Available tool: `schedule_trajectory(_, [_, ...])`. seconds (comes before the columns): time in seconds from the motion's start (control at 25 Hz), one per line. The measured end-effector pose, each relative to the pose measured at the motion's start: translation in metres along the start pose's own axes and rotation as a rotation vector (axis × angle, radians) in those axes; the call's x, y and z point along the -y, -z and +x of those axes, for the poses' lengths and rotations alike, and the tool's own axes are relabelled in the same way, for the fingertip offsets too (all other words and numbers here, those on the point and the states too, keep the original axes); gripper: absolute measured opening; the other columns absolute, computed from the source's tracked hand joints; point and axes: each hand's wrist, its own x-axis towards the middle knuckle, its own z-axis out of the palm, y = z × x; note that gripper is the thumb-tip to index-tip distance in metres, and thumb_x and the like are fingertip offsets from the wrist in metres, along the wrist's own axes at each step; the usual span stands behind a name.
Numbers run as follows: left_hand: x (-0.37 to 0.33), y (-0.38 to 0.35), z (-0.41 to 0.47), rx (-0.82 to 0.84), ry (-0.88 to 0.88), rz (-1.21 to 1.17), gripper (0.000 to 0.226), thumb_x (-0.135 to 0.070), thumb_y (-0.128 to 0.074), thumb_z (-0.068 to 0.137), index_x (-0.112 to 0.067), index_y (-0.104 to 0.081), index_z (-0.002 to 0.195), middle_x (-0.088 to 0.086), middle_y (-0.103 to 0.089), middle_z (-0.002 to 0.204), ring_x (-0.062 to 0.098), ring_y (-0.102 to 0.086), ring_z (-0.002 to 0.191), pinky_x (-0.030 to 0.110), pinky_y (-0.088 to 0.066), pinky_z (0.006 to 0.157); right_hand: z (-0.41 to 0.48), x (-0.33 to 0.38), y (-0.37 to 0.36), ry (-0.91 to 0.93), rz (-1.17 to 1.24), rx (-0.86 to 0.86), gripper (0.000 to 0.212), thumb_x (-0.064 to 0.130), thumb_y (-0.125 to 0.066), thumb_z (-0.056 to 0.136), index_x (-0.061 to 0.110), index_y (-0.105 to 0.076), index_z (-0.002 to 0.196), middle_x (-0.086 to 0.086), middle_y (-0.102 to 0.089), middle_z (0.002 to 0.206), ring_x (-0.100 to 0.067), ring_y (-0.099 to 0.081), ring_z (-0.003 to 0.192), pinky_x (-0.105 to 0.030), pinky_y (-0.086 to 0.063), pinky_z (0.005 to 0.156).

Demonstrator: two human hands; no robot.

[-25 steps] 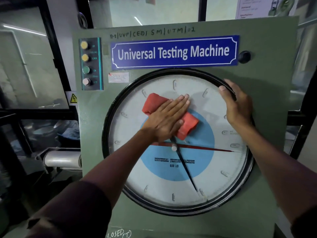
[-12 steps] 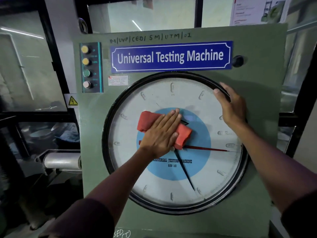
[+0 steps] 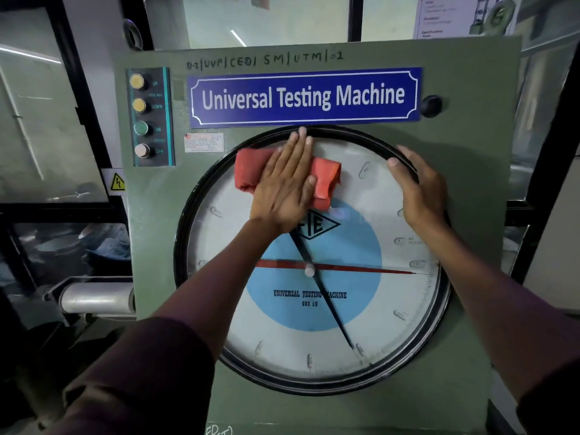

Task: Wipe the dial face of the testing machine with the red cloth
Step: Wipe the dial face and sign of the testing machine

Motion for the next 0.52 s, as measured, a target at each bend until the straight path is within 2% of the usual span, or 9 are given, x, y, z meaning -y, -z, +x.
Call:
schedule_trajectory(0.08, [-0.020, -0.012, -0.035, 0.034, 0.030, -0.061, 0.067, -0.035, -0.031, 0.109, -0.007, -0.012, 0.166, 0.009, -0.005, 0.175, 0.021, -0.005, 0.163, 0.039, -0.010, 0.132, 0.000, 0.000, -0.003, 0.004, 0.008, -0.010, 0.063, 0.067, -0.054, 0.091, 0.031, -0.066, 0.140, 0.002, -0.069, 0.140, -0.016, -0.061, 0.132, -0.044, -0.045, 0.114])
schedule_trajectory(0.24, [-0.037, -0.020, -0.083, 0.167, -0.099, -0.104, 0.069, -0.035, -0.039, 0.107, -0.009, -0.014, 0.166, 0.006, -0.006, 0.176, 0.016, -0.002, 0.163, 0.038, -0.012, 0.131, -0.002, 0.006, -0.003, 0.004, 0.013, -0.031, 0.062, 0.064, -0.054, 0.092, 0.027, -0.066, 0.141, -0.002, -0.069, 0.140, -0.019, -0.061, 0.131, -0.042, -0.046, 0.113])
schedule_trajectory(0.36, [-0.019, -0.008, -0.054, 0.204, -0.173, -0.100, 0.070, -0.041, -0.035, 0.108, -0.011, -0.012, 0.167, 0.005, -0.006, 0.176, 0.015, -0.002, 0.163, 0.038, -0.011, 0.131, -0.003, 0.007, -0.004, 0.012, 0.004, -0.030, 0.061, 0.061, -0.054, 0.093, 0.025, -0.067, 0.141, -0.003, -0.069, 0.140, -0.019, -0.061, 0.131, -0.039, -0.045, 0.112])
schedule_trajectory(0.52, [-0.001, 0.005, 0.000, 0.122, -0.115, -0.112, 0.071, -0.045, -0.029, 0.108, -0.011, -0.010, 0.167, 0.006, -0.007, 0.176, 0.016, -0.004, 0.163, 0.036, -0.008, 0.132, -0.002, 0.005, -0.003, 0.020, 0.001, -0.029, 0.065, 0.066, -0.053, 0.091, 0.026, -0.067, 0.140, -0.002, -0.070, 0.139, -0.016, -0.061, 0.130, -0.036, -0.046, 0.111])
